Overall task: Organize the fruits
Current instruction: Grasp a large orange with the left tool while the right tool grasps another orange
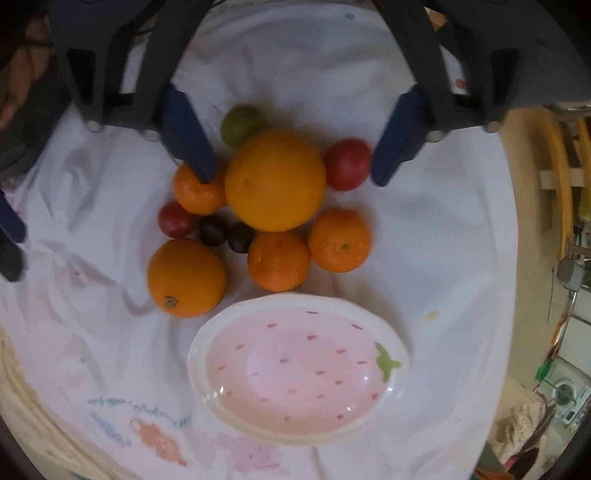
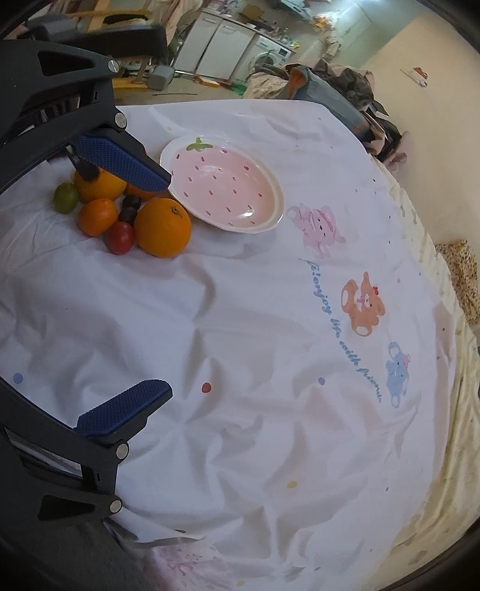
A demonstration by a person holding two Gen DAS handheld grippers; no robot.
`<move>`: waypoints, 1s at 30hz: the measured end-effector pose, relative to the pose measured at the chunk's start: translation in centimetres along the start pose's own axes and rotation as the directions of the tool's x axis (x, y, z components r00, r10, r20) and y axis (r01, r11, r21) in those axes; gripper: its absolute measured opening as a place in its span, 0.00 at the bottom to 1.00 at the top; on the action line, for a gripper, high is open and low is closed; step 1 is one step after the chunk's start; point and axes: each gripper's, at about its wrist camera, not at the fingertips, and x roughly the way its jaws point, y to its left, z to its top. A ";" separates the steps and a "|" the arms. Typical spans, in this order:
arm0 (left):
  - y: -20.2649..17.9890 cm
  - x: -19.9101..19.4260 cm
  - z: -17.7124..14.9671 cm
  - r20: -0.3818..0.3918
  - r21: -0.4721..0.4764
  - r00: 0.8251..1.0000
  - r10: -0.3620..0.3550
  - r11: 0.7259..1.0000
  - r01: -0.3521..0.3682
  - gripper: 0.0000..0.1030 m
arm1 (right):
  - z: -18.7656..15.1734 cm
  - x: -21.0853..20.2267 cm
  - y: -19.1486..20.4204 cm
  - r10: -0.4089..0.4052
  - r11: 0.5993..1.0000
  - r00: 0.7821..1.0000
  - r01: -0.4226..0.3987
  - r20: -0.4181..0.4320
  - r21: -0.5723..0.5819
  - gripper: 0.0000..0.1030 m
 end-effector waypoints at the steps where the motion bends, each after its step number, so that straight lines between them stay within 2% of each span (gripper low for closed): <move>1: -0.2 0.6 0.3 -0.035 0.000 0.999 0.008 1.000 -0.008 0.76 | 0.1 0.1 -0.2 0.002 1.000 1.000 -0.002 -0.005 0.009 1.00; 2: -0.2 1.1 0.4 -0.058 -0.006 0.998 0.005 1.000 -0.005 0.76 | 0.1 0.1 -0.3 0.003 1.000 1.000 -0.003 -0.008 0.014 1.00; 10: -0.4 1.0 0.7 -0.072 0.004 0.997 -0.011 1.000 0.011 0.67 | 0.1 0.4 -0.2 0.003 1.000 1.000 -0.003 -0.019 0.007 1.00; 12: -0.6 0.7 0.8 -0.078 -0.007 0.996 -0.038 0.999 0.037 0.57 | 0.1 0.5 -0.2 0.003 1.000 1.000 -0.003 -0.022 0.008 1.00; 18: -1.1 0.6 1.2 -0.088 -0.032 0.995 -0.045 0.999 0.043 0.55 | -0.1 0.6 0.1 -0.004 1.000 1.000 0.004 -0.025 -0.004 1.00; 23: -0.1 -0.4 0.5 -0.050 -0.042 0.996 -0.078 0.996 0.076 0.49 | -0.1 0.4 0.1 -0.017 1.000 1.000 0.017 -0.013 -0.013 1.00; 30: 2.7 -5.7 0.0 0.054 -0.093 0.987 -0.152 0.983 0.157 0.48 | -0.3 0.1 -0.1 -0.017 1.000 1.000 0.017 -0.004 -0.007 1.00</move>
